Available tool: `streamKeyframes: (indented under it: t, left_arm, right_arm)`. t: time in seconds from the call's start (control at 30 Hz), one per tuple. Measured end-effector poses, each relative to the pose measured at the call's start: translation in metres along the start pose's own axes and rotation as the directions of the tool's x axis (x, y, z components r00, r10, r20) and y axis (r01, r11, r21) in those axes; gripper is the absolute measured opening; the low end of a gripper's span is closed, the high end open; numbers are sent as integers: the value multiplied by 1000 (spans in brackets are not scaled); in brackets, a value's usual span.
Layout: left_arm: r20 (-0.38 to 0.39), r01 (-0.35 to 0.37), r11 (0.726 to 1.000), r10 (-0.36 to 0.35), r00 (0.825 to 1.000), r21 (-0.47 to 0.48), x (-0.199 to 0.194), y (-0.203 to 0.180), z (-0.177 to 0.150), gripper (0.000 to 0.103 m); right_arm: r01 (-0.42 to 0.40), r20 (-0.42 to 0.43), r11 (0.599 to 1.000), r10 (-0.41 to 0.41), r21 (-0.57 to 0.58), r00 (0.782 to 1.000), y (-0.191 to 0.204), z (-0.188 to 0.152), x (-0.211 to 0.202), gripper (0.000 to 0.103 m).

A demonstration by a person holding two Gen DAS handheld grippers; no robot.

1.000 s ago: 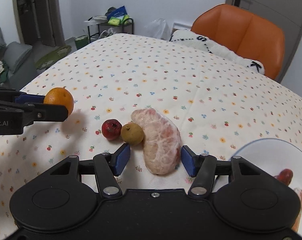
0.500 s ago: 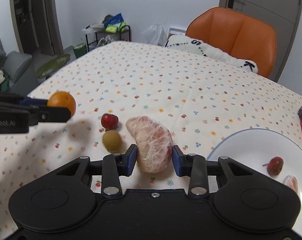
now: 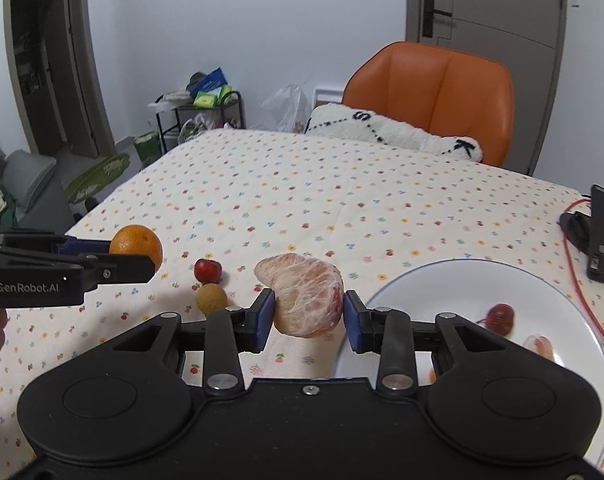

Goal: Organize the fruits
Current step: 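Carry the orange and pomelo segment over the plate and release both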

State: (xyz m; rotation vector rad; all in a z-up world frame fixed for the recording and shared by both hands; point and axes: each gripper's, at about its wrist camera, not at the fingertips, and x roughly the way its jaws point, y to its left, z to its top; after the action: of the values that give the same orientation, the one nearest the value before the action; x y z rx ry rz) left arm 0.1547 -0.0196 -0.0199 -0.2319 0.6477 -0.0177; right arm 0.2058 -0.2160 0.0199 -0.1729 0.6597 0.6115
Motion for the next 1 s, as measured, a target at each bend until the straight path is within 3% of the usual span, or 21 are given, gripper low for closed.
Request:
streamKeyframes:
  t: [0.27,1.0]
  left_arm:
    - [7,31,999,-31,999,20,1,-20,0,38]
    - [-5,152,984,-152,988,96,20,-88,2,38]
  right_arm:
    - [38,40,998,-40,55,998,-23,-7,-25,35]
    - [184,51,962,-198,204,979,-95,-44,-75,35]
